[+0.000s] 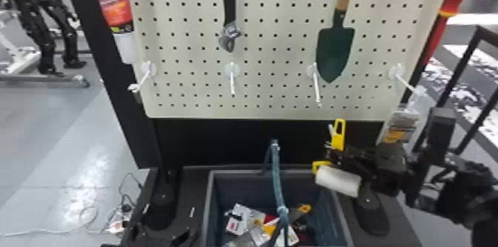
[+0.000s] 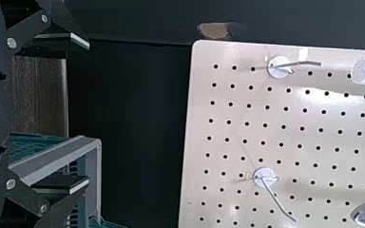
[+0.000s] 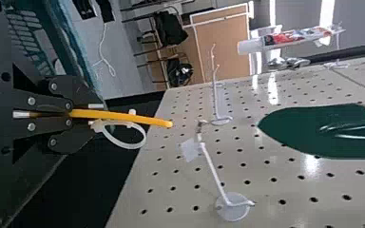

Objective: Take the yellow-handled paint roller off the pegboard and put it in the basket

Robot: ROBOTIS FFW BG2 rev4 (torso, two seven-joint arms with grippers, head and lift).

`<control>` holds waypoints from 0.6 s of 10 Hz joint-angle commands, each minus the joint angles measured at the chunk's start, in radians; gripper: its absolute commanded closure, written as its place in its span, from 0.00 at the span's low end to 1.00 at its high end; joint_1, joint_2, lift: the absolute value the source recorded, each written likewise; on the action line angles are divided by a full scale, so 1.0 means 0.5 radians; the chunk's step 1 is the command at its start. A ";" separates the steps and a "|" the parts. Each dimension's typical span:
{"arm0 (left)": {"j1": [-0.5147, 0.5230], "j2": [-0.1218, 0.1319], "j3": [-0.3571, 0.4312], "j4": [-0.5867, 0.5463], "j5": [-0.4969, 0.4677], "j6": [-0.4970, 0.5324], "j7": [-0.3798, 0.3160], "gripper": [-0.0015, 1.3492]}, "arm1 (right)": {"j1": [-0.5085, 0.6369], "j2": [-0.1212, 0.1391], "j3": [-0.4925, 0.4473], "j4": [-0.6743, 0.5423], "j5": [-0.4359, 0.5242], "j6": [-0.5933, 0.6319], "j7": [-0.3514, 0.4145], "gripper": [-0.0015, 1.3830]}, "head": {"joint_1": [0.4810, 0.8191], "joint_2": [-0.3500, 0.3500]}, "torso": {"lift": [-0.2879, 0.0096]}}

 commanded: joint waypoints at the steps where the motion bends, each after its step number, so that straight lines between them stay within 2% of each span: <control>1: 0.001 -0.008 -0.005 0.000 0.000 0.007 0.000 0.22 | 0.018 0.011 0.006 -0.005 -0.001 0.055 0.003 0.92 | 0.20 0.50 | 0.63; 4: -0.002 -0.008 -0.002 0.003 -0.003 0.010 0.000 0.22 | -0.007 0.079 0.132 0.093 -0.044 0.137 0.058 0.92 | 0.20 0.50 | 0.63; 6: -0.002 -0.008 -0.002 0.009 0.003 0.007 0.000 0.22 | -0.062 0.128 0.242 0.256 -0.053 0.153 0.132 0.92 | 0.20 0.50 | 0.63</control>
